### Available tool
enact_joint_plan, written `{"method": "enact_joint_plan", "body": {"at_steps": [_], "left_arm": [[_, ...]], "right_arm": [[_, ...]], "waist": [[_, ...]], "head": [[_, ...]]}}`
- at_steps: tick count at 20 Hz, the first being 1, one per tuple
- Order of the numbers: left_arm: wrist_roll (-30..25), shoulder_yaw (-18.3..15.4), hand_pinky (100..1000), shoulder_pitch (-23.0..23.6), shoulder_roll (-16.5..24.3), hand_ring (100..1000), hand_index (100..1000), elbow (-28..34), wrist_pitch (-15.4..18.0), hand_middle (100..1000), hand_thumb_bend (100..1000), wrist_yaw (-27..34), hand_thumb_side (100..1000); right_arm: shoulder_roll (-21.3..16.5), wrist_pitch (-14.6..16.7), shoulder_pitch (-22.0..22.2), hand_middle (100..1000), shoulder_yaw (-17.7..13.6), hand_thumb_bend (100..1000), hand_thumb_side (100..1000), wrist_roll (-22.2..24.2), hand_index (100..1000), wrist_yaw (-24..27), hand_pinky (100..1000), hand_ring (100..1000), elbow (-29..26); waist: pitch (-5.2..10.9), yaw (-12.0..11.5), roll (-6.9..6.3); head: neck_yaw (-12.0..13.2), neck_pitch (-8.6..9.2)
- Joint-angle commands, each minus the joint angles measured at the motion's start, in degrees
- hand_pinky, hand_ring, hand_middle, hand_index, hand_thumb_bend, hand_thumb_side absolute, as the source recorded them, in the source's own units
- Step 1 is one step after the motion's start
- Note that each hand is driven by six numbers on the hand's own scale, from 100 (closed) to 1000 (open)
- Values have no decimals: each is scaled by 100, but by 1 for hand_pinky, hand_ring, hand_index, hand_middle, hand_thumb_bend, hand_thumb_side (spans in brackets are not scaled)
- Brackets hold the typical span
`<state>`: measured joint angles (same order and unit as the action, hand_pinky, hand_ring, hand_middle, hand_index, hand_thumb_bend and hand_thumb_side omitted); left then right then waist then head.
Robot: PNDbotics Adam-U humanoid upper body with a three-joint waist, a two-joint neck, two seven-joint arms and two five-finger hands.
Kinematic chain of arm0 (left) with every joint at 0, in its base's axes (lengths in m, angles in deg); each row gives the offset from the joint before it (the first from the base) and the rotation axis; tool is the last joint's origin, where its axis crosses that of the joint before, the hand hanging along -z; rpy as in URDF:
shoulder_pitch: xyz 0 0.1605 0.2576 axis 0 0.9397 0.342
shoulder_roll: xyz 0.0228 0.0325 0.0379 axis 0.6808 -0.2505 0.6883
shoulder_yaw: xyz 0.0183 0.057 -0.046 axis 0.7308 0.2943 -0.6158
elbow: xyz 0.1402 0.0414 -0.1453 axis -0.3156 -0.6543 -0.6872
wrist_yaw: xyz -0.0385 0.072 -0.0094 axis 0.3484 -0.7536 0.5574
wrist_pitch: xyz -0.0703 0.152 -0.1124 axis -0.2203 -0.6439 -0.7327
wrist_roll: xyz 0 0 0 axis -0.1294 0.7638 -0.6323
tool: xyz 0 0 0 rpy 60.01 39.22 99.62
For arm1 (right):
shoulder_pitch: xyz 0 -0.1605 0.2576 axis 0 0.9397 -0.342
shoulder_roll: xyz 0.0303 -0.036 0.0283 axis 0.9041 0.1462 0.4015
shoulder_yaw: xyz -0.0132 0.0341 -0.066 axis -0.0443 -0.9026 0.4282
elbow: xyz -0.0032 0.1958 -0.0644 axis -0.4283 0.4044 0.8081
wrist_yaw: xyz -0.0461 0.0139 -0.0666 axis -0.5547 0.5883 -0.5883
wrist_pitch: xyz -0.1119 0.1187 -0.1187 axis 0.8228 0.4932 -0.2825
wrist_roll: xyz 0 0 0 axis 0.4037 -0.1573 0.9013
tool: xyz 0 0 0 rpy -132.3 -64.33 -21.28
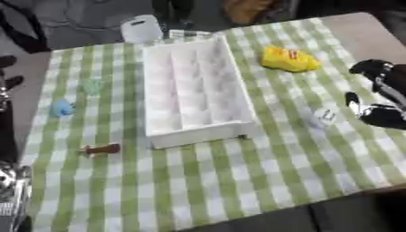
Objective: Pick up objects on the table and place them in the box.
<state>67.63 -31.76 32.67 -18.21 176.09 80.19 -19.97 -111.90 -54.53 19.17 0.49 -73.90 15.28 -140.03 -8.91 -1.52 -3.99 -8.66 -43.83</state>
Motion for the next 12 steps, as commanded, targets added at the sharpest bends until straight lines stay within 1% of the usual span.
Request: {"method": "enact_joint_plan", "body": {"at_steps": [1,2,5,6,7,8,9,10,12], "left_arm": [[-24,27,758,-57,142,1000,736,65,7,695,100,24,871],[-30,32,759,-58,144,1000,736,65,7,695,100,25,871],[-39,37,759,-58,148,1000,736,64,7,695,100,27,871],[-46,45,759,-61,149,1000,736,65,9,695,100,27,871],[-52,49,759,-63,150,1000,736,65,9,695,100,28,871],[-57,53,759,-64,151,1000,736,65,10,695,100,29,871],[-62,57,759,-66,154,1000,736,65,11,695,100,29,871],[-65,59,759,-67,156,1000,736,66,12,695,100,30,871],[-69,62,759,-67,159,1000,736,66,13,695,100,31,871]], "right_arm": [[-331,204,-197,882,7,292,642,93,967,-103,622,536,206],[-362,280,-258,883,24,309,675,138,971,-121,620,517,296],[-405,471,-392,883,40,317,677,206,972,-185,619,516,510],[-433,529,-438,884,62,356,720,229,978,-223,614,511,582],[-450,589,-485,884,79,356,720,244,978,-263,614,511,657],[-469,649,-523,887,97,394,743,254,983,-302,594,492,720],[-490,714,-559,887,116,398,743,263,983,-348,593,490,775],[-508,779,-586,888,136,428,748,272,984,-392,590,482,819],[-526,901,-628,889,159,432,749,286,985,-465,591,482,889]], "waist": [[1,-12,-50],[-5,-18,-53],[-12,-23,-56],[-16,-31,-52],[-17,-34,-49],[-19,-39,-46],[-19,-45,-42],[-20,-51,-37],[-21,-56,-31]], "head": [[-52,-28],[-65,-28],[-76,-28],[-87,-28],[-91,-28],[-95,-28],[-100,-28],[-104,-28],[-106,-28]]}}
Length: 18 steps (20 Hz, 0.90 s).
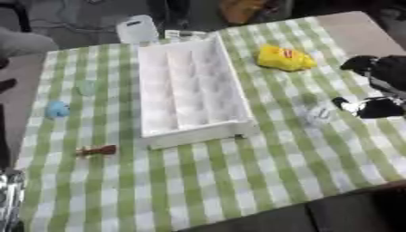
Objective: Pick up objects on the table and place them in the box.
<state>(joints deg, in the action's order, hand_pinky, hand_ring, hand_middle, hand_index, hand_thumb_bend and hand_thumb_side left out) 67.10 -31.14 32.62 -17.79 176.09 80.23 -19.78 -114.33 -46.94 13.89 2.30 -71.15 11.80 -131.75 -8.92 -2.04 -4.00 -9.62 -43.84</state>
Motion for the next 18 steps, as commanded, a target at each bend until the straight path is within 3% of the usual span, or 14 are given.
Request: {"method": "enact_joint_plan", "body": {"at_steps": [1,18], "left_arm": [[-17,0,759,-62,118,1000,736,66,9,695,100,13,871],[-61,37,760,-75,114,1000,737,64,17,696,100,31,872]], "right_arm": [[-286,179,-110,889,-21,432,749,11,985,-140,591,482,84],[-175,524,-331,878,177,424,784,50,989,-369,597,478,353]], "waist": [[-20,-6,-28],[-52,-67,-7]], "head": [[-10,-28],[-66,-28]]}}
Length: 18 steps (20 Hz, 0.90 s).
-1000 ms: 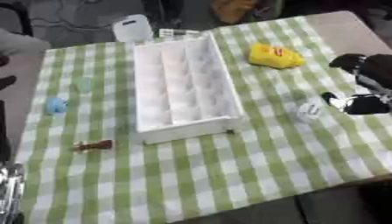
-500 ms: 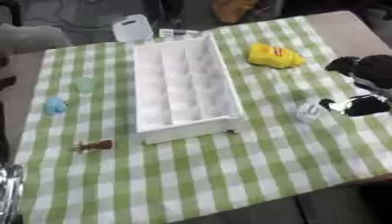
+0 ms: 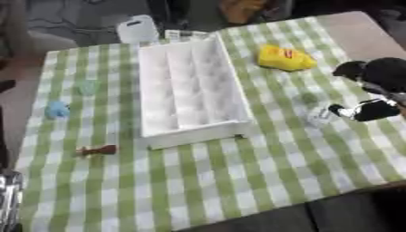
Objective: Pick up objects on the table and place them in the box.
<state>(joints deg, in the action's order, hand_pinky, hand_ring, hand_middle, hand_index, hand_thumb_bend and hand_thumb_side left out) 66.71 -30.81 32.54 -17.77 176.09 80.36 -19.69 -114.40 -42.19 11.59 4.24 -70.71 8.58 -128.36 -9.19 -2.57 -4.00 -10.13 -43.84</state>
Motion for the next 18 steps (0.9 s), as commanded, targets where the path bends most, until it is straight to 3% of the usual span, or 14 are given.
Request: {"method": "enact_joint_plan", "body": {"at_steps": [1,11,18], "left_arm": [[-27,9,761,-70,112,1000,737,65,5,696,100,23,872],[-63,37,762,-96,125,1000,737,71,9,696,100,38,872],[-73,44,763,-102,130,1000,737,74,10,696,100,45,873]], "right_arm": [[-153,67,-128,877,4,422,786,24,988,-37,596,477,56],[-144,279,-365,818,78,382,866,640,949,425,580,449,595],[-195,270,-486,814,46,376,913,1322,953,673,584,454,542]], "waist": [[-29,-26,-6],[-91,-159,19],[-145,-180,21]], "head": [[-25,-28],[-94,-28],[-124,-28]]}}
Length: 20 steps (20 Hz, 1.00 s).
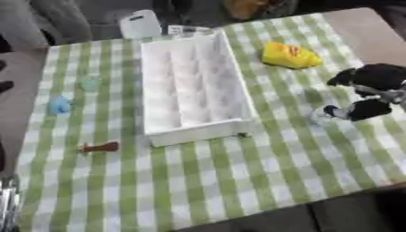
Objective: Pick up objects on the table and place them in the box.
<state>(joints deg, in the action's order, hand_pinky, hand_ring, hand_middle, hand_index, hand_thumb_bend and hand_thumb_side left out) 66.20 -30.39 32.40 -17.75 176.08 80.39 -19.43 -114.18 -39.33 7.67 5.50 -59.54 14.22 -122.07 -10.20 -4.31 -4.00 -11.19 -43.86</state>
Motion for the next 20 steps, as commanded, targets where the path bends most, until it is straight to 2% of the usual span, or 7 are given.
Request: {"method": "enact_joint_plan", "body": {"at_steps": [1,6,12,13,14,15,20], "left_arm": [[-22,1,763,-88,129,1000,737,74,7,697,100,19,873],[-19,-3,763,-100,125,1000,737,78,5,697,100,25,874],[-25,-1,764,-116,115,1000,737,80,6,697,100,24,874],[-26,-2,765,-117,115,1000,737,80,6,698,100,22,874],[-25,-4,765,-118,114,1000,737,80,6,698,100,20,874],[-24,-4,765,-120,114,1000,737,81,7,698,100,20,874],[-26,-4,765,-124,112,1000,737,83,10,698,100,20,873]], "right_arm": [[-216,-35,-99,814,-91,376,916,265,954,125,584,454,-103],[-178,-61,-69,807,-68,386,964,423,954,140,583,453,-151],[-132,3,6,808,17,458,1000,742,971,111,590,461,-232],[-130,15,19,813,25,483,927,805,979,111,594,464,-254],[-128,32,34,813,36,483,927,878,979,109,594,464,-286],[-129,44,48,816,46,468,799,954,983,104,597,466,-319],[-130,48,62,819,62,462,749,1189,985,83,601,469,-452]], "waist": [[-55,-9,19],[-95,4,0],[-122,19,-8],[-123,19,-6],[-123,20,-5],[-123,21,-3],[-113,26,4]], "head": [[-19,-26],[-17,-26],[-27,-26],[-28,-26],[-28,-26],[-29,-26],[-38,-26]]}}
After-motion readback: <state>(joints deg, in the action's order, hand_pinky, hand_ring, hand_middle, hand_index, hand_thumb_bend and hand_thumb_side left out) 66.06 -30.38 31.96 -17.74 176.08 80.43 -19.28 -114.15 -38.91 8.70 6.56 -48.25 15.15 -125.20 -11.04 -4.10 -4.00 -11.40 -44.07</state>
